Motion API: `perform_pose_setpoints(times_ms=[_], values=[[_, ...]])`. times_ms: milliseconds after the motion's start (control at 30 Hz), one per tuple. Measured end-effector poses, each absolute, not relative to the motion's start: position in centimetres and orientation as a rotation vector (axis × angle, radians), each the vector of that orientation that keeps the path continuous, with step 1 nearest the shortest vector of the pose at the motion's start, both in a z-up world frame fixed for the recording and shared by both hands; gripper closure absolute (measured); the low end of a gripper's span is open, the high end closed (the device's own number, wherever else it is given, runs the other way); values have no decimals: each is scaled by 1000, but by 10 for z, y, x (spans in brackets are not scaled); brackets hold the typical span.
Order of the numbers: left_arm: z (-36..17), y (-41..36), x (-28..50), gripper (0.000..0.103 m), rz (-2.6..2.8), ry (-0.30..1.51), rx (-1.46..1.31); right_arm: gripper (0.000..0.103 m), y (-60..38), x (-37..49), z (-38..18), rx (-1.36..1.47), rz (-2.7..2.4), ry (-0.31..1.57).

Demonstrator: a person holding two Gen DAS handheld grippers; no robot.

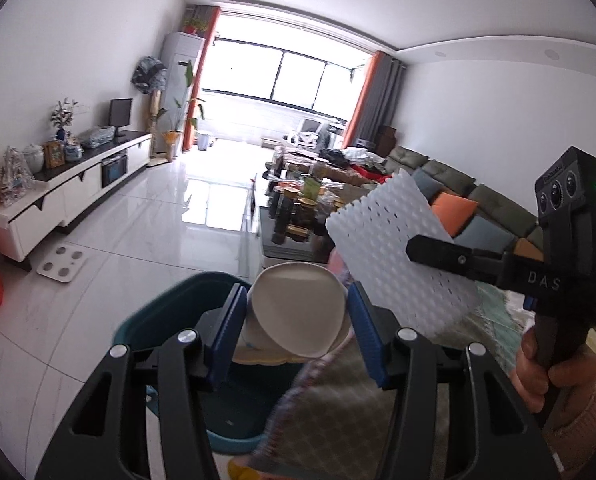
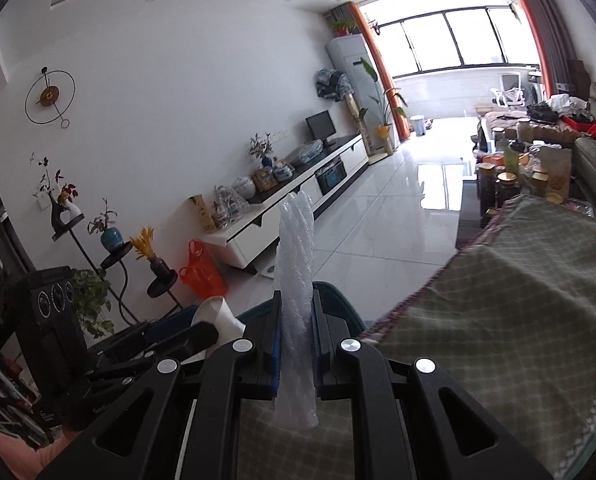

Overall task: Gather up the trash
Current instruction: 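Carry cup and foam net to the teal basket while both tools open to drop them, then move both open tools back over the trash on the bed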

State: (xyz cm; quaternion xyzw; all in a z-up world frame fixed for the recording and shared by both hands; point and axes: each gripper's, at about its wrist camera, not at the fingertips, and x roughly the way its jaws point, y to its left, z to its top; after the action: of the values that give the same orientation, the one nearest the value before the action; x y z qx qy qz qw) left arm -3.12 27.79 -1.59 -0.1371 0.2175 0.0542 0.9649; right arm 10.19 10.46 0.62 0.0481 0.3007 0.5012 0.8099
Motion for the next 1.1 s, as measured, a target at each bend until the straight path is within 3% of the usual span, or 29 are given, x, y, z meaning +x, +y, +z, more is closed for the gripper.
perform_pose_setpoints(times_ms=[533, 700, 1100], values=[[-55, 307, -3, 48, 232, 612, -281, 87, 176, 122, -29, 34, 1061, 822], [-62, 315, -2, 42, 238, 635, -306, 63, 183, 126, -41, 27, 1039, 891], [-24, 295, -22, 21, 233, 517, -265, 48, 138, 121, -20, 97, 1039, 834]])
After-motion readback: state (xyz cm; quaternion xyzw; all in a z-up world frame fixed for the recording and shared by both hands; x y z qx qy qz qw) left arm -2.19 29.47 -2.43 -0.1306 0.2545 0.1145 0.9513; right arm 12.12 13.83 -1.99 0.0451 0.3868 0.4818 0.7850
